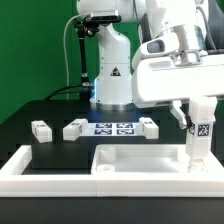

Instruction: Assemble desk

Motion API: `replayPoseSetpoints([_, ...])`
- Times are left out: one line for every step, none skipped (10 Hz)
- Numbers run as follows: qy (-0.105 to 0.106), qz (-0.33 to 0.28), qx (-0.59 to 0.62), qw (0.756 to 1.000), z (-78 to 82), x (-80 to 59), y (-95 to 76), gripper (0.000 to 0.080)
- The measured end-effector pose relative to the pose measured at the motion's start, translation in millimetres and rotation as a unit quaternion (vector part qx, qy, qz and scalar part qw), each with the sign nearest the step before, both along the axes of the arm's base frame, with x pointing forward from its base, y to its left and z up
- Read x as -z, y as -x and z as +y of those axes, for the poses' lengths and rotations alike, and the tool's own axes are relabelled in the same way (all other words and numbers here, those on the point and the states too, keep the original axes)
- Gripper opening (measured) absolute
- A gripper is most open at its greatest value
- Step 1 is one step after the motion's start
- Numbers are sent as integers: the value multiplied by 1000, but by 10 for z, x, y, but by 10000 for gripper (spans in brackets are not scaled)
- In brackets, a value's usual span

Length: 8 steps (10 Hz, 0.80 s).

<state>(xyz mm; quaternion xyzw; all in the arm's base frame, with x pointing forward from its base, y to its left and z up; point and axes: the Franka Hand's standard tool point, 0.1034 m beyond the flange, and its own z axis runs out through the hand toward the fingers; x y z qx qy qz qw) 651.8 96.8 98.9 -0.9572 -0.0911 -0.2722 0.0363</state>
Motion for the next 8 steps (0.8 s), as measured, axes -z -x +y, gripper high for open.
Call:
replayPoseSetpoints([0, 3, -1, 1000, 13, 41, 15, 288])
replayPoseSetpoints([0, 1, 0, 1000, 14, 47, 13, 288])
replayPoseSetpoints([0, -7, 1, 1000, 14, 50, 2, 288])
replayPoseSetpoints([0, -20, 3, 1000, 11, 52, -14, 288])
replayPoseSetpoints([1, -33, 4, 999, 14, 51, -10, 288])
replayPoseSetpoints([1, -34, 4, 999, 10, 48, -13, 288])
replayPoseSetpoints([1, -34, 4, 999, 11, 49, -13, 288])
replayPoseSetpoints([1, -34, 4, 999, 11, 49, -13, 371])
